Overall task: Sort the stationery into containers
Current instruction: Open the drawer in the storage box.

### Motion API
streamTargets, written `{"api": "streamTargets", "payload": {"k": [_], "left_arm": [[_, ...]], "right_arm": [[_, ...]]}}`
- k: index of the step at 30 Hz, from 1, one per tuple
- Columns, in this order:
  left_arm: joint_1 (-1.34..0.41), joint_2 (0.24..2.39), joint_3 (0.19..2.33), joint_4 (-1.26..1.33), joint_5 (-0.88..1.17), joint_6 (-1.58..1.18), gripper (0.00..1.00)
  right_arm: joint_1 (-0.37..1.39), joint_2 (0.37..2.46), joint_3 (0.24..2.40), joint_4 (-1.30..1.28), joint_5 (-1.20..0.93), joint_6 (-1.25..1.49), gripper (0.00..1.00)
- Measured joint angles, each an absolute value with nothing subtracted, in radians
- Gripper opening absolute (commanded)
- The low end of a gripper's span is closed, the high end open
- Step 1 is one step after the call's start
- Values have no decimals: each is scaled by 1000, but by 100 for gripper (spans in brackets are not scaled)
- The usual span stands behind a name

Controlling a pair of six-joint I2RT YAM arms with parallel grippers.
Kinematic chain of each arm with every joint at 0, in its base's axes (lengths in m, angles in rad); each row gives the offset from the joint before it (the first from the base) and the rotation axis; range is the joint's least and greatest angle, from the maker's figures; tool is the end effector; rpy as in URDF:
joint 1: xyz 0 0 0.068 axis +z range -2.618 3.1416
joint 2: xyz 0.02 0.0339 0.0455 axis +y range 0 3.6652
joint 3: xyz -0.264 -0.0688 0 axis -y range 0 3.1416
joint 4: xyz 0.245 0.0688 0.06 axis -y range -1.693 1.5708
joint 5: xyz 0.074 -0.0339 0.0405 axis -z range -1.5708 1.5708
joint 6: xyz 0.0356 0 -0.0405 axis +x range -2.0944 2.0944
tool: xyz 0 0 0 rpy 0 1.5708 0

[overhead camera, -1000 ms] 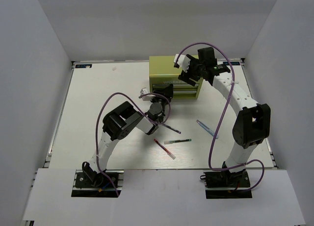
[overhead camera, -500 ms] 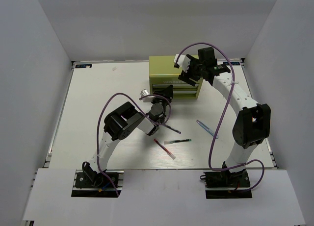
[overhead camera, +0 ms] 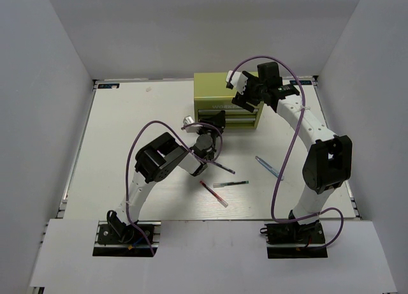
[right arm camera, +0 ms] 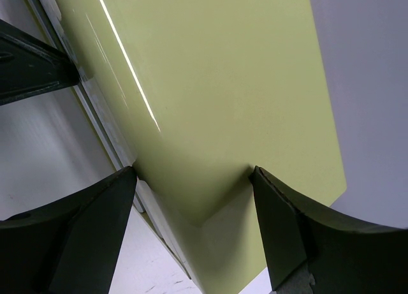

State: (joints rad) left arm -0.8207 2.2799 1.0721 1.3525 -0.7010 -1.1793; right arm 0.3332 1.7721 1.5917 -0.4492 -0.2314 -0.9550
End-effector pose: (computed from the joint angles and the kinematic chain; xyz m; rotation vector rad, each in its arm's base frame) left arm 0.3134 -0.3027 0.1207 -0.8560 1.3087 -1.1169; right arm 0.3870 0.1426 0.3233 -1.4115 1.6650 -0.0980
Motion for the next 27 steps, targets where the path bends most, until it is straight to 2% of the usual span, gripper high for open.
{"api": "streamTargets", "payload": {"k": [27], "left_arm": [[-820, 2278, 1098, 1338, -705, -1187, 47]], "right_arm": [[329, 1763, 1574, -437, -233, -959, 78]]}}
